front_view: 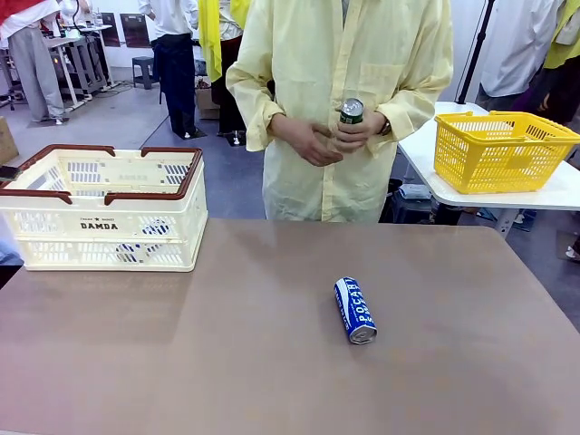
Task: Place the drinks into the Shopping basket.
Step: Pick up one drink and place it into the Shopping basket.
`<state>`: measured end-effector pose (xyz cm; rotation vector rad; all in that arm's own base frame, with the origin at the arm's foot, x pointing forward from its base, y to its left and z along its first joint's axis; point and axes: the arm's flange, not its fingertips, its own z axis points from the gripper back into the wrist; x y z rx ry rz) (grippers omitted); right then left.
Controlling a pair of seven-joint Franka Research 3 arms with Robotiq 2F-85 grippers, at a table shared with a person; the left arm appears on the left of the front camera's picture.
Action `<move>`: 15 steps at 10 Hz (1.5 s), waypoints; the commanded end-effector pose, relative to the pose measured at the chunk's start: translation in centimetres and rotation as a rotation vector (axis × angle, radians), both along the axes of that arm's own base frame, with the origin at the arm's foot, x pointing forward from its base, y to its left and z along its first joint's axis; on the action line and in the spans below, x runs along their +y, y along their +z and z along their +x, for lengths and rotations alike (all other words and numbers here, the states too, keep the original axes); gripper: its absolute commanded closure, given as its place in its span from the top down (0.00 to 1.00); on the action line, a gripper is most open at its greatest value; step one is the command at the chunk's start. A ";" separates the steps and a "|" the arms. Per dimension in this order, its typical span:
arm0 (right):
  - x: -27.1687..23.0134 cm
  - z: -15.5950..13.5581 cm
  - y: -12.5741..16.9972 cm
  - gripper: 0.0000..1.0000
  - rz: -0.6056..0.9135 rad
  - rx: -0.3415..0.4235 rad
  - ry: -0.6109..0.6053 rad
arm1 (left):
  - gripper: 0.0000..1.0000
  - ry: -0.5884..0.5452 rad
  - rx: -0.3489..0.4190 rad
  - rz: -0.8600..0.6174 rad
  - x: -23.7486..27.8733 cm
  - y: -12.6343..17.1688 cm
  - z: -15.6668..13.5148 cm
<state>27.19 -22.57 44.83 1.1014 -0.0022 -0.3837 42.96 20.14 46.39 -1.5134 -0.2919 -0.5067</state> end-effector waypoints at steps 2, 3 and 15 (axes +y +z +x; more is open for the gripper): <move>0.1 -0.2 0.2 1.00 0.000 0.005 0.002 | 1.00 0.011 -0.018 -0.001 1.0 1.1 -1.5; 0.1 -0.2 0.2 1.00 0.000 0.005 0.002 | 1.00 0.011 -0.018 -0.001 1.0 1.1 -1.5; 0.1 -0.2 0.2 1.00 0.000 0.005 0.002 | 1.00 0.017 -0.018 0.002 0.5 1.0 -1.0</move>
